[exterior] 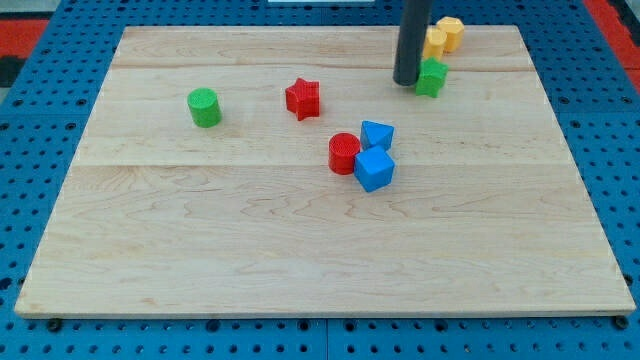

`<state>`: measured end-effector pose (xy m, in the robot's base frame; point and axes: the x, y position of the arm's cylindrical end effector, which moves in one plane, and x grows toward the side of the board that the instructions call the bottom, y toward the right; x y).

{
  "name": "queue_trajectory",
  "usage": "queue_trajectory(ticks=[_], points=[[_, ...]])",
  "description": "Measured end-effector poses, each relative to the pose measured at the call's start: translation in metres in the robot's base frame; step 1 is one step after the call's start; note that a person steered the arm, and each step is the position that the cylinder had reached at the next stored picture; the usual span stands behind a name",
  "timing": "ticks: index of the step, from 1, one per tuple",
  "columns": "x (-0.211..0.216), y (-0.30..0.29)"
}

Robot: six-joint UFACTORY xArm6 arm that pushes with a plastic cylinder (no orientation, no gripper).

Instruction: Move green start towards the yellow heart

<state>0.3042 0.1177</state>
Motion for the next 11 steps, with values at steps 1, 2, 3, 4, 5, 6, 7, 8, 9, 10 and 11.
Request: queue_trajectory(ticks=[1,2,3,4,5,6,7,8,9,10,11], points=[[0.019,0.010],[0.038,0.021],[0.040,0.032],[0.039,0.032],[0.027,0.036],[0.023,0.039],[0.024,0.023],[0.018,0.010],[0.013,0.023],[0.008,0.043],[0.008,0.045]])
